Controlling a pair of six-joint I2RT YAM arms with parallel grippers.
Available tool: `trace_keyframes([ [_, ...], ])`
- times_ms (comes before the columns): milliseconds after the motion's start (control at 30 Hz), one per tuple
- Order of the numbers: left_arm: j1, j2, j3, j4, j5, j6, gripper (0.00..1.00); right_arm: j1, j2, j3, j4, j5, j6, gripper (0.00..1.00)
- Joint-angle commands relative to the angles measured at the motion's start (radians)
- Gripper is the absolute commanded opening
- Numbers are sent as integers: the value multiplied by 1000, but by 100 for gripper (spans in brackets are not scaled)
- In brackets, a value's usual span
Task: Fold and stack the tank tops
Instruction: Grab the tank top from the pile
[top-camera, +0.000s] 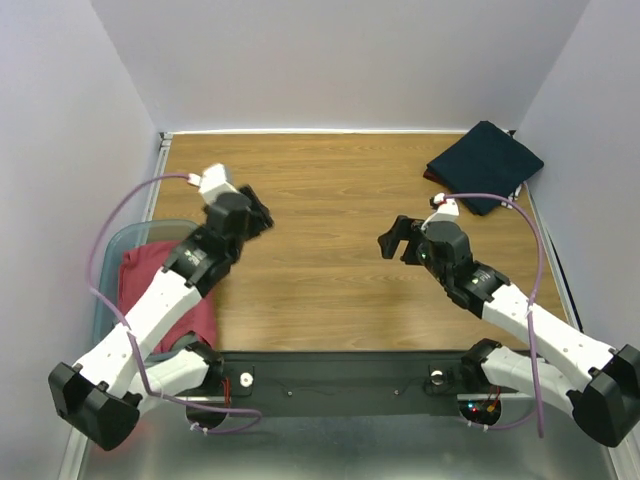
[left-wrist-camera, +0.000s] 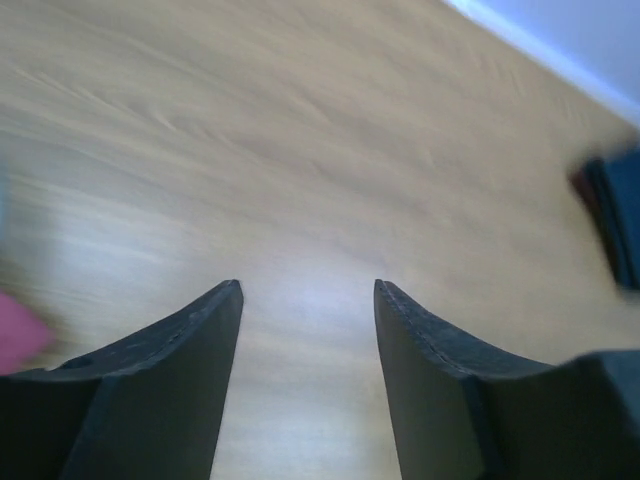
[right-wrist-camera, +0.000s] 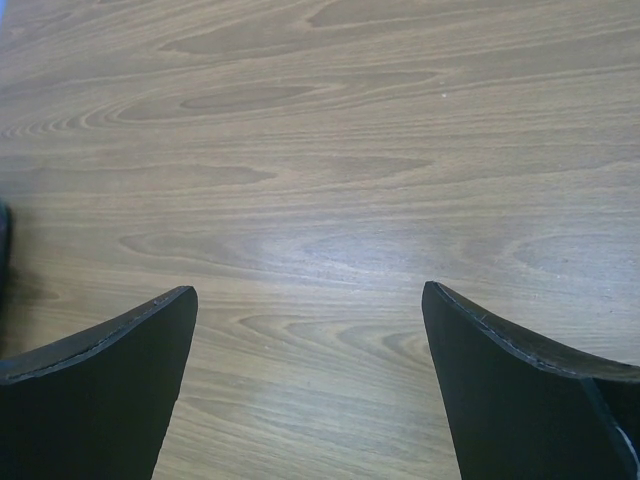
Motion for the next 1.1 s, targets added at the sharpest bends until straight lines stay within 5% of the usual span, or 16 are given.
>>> trace_keyframes([
  [0,251,17,115,-151,-111,-4,68,3,33,28,11,-49,-13,100],
  [233,708,20,-21,-107,45,-57,70,1,96,39,9,-101,10,100],
  [400,914,146,-159,-41,146,-154,70,3,99,35,9,-124,17,100],
  [733,972,450,-176,49,131,-240,67,3,58,15,6,-146,2,100],
  [833,977,496,-174,60,119,-231,60,3,49,10,3,-152,2,100],
  [933,986,517,-181,75,104,-212,43,3,44,12,2,-158,4,100],
  [1000,992,516,-176,77,116,-199,24,3,47,13,2,-161,5,100],
  [1033,995,498,-156,76,134,-176,0,3,50,21,2,-164,5,100],
  [1067,994,484,-141,54,136,-169,0,3,58,24,2,-170,4,100],
])
